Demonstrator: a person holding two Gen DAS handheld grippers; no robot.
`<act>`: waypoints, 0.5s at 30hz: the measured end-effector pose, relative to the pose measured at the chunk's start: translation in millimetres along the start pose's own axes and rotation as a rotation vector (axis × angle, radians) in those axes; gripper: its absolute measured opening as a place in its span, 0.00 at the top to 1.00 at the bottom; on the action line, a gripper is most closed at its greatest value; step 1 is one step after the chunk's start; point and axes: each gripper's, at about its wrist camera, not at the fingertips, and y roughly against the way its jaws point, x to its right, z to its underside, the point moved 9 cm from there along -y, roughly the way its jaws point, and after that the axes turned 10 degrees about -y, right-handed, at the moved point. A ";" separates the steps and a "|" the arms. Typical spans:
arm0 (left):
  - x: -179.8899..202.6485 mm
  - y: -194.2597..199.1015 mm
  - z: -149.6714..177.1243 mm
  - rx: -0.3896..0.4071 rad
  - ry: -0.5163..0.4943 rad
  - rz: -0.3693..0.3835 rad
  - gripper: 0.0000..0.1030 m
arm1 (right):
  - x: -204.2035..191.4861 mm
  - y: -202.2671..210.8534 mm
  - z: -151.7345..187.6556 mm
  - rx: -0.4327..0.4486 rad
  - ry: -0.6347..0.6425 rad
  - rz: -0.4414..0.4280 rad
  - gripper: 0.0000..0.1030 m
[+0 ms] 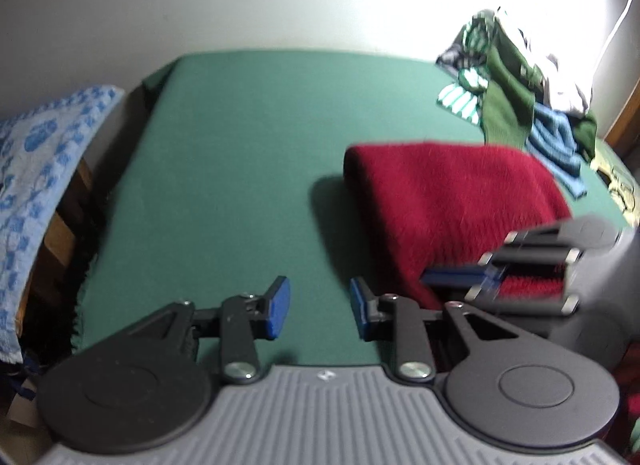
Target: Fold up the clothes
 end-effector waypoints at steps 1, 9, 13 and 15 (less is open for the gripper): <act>1.5 -0.8 -5.1 0.011 0.001 -0.001 0.73 | -1.3 0.1 -1.0 0.010 0.016 0.002 0.91; 47.2 -30.8 -30.5 0.025 -0.022 0.065 0.73 | 67.3 65.0 5.5 0.083 -0.211 0.113 0.91; 69.0 -50.6 -16.1 -0.045 -0.061 0.094 0.72 | 114.0 78.4 40.6 0.007 -0.308 0.238 1.00; 70.8 -52.4 -9.9 -0.051 -0.074 0.082 0.69 | 126.3 85.4 48.7 0.020 -0.352 0.244 1.00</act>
